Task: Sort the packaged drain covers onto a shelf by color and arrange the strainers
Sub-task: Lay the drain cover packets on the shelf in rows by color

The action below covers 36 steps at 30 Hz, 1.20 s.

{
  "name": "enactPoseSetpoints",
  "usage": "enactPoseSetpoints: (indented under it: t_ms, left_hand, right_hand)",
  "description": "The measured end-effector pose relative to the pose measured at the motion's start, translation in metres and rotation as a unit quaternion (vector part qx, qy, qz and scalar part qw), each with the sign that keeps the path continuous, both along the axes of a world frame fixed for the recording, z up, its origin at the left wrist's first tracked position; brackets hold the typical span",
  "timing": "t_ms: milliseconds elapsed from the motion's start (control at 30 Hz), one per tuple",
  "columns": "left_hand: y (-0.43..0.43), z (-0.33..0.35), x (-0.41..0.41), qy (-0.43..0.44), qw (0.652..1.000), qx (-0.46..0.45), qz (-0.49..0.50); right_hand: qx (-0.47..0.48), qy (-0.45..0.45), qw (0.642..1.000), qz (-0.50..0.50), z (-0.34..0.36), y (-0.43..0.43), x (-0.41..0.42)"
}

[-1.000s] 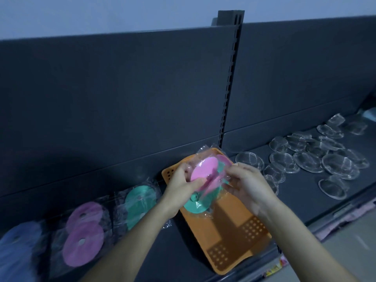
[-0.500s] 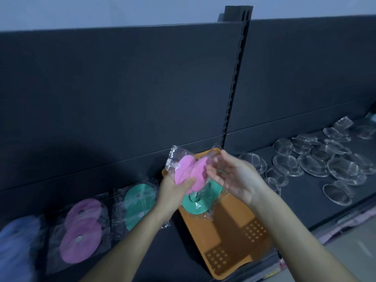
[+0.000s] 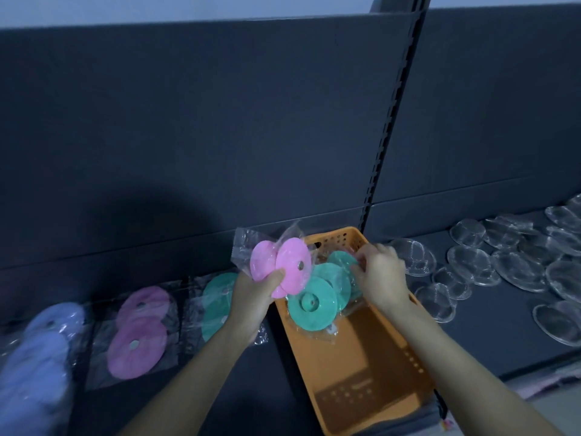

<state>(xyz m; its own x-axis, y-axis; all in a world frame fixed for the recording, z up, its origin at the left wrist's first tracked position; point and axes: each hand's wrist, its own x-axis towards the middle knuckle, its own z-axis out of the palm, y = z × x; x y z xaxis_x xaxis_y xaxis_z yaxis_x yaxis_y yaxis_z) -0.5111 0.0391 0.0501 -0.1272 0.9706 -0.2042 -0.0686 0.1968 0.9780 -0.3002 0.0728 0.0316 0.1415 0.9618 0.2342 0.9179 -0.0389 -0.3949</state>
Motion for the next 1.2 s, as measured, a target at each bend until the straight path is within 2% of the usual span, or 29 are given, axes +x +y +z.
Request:
enactPoseSetpoints:
  t_ms: [100,233,333,433,500,667,833,1000,1200]
  left_hand:
    - [0.0,-0.003,0.0,-0.027,1.0,-0.002,0.007]
    - [0.0,-0.004,0.001,-0.031,0.999,-0.001,0.01]
    - [-0.001,-0.004,0.002,-0.032,0.999,0.0,0.017]
    - [-0.001,-0.003,0.003,-0.048,0.998,0.001,0.038]
    - [-0.002,-0.005,0.002,-0.064,0.996,0.006,0.055]
    - [-0.011,0.002,-0.003,-0.117,0.99,0.034,0.067]
    - [-0.026,0.016,-0.015,-0.237,0.97,0.041,0.038]
    - [-0.045,0.023,-0.046,-0.297,0.953,0.059,-0.022]
    - [-0.073,0.007,-0.106,-0.298,0.954,0.032,0.03]
  right_hand:
    - [0.026,0.034,0.999,0.011,-0.001,-0.003,0.001]
    - [0.017,0.202,0.979,-0.015,0.011,0.001,0.004]
    - [0.016,0.342,0.937,-0.068,0.023,0.004,0.007]
    - [0.012,0.482,0.871,-0.092,0.035,0.002,0.009]
    - [0.006,0.534,0.841,-0.087,0.042,-0.001,0.01]
    - [0.014,0.571,0.82,-0.027,0.059,-0.016,-0.004]
    - [0.096,0.498,0.858,0.076,0.075,-0.045,-0.047]
    - [0.048,0.466,0.86,0.203,0.062,-0.07,-0.105]
    - [0.005,0.431,0.87,0.239,0.037,-0.085,-0.157]
